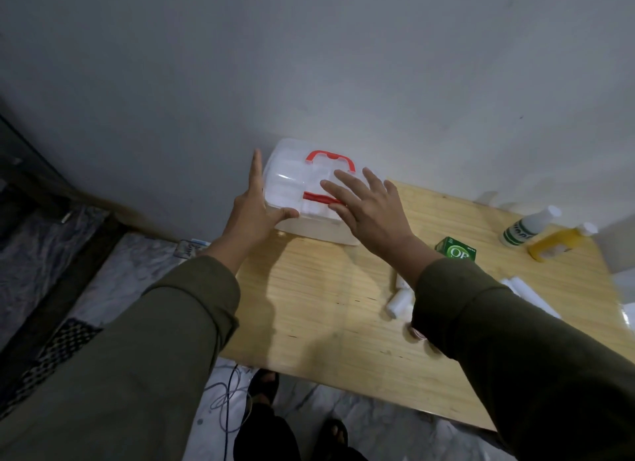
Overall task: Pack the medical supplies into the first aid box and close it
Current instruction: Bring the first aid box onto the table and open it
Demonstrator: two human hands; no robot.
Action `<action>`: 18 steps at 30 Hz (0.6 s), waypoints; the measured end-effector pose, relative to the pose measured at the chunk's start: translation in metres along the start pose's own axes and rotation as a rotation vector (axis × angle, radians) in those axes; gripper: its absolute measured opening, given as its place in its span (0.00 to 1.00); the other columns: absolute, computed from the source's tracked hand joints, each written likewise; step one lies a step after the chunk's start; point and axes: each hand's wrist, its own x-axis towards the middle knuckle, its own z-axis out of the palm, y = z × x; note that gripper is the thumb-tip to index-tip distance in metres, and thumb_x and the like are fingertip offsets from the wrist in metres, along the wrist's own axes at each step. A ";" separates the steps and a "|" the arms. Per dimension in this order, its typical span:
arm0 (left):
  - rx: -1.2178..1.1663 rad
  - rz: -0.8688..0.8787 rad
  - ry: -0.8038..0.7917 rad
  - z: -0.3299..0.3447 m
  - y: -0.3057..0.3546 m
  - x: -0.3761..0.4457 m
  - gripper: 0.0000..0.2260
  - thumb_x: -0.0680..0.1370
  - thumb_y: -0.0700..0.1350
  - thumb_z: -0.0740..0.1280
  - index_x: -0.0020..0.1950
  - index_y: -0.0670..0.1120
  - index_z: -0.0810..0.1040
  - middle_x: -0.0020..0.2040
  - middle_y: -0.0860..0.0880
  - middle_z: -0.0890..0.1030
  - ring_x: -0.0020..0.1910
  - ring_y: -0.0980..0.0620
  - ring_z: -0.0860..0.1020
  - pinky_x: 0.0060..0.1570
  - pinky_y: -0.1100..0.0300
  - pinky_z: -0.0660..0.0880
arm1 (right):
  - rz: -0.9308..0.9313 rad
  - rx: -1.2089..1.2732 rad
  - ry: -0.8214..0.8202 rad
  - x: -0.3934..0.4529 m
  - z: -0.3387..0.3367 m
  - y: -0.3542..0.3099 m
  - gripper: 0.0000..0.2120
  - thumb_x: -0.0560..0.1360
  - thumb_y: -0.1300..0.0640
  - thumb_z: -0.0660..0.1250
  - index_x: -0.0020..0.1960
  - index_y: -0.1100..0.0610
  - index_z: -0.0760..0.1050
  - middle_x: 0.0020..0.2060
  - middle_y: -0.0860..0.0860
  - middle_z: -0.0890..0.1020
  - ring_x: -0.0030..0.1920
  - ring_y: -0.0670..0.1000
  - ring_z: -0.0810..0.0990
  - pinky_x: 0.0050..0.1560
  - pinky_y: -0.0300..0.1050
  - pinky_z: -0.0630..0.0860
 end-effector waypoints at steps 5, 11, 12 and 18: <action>-0.049 -0.056 -0.032 -0.001 -0.001 -0.001 0.52 0.70 0.49 0.75 0.76 0.56 0.35 0.75 0.47 0.64 0.70 0.42 0.68 0.66 0.48 0.67 | 0.013 0.094 0.160 0.015 -0.020 0.010 0.25 0.79 0.42 0.47 0.69 0.51 0.69 0.64 0.53 0.77 0.63 0.61 0.76 0.58 0.58 0.73; -0.055 -0.108 -0.032 -0.005 -0.002 -0.004 0.52 0.70 0.49 0.75 0.76 0.56 0.35 0.74 0.46 0.66 0.72 0.43 0.66 0.67 0.51 0.64 | 0.092 0.198 0.328 0.057 -0.047 0.028 0.19 0.81 0.46 0.52 0.65 0.54 0.70 0.57 0.54 0.80 0.56 0.56 0.77 0.56 0.53 0.70; -0.047 -0.109 -0.032 -0.006 -0.002 -0.003 0.52 0.70 0.49 0.75 0.76 0.56 0.35 0.74 0.46 0.66 0.72 0.43 0.66 0.67 0.52 0.64 | 0.112 0.213 0.340 0.065 -0.050 0.031 0.18 0.81 0.47 0.52 0.65 0.54 0.70 0.57 0.54 0.79 0.56 0.56 0.77 0.57 0.53 0.70; -0.020 -0.110 -0.050 -0.008 0.000 0.001 0.53 0.69 0.49 0.76 0.76 0.57 0.36 0.74 0.44 0.66 0.72 0.43 0.66 0.68 0.50 0.64 | 0.189 0.187 0.369 0.100 -0.054 0.042 0.18 0.81 0.48 0.53 0.65 0.53 0.70 0.60 0.55 0.76 0.60 0.57 0.72 0.59 0.51 0.65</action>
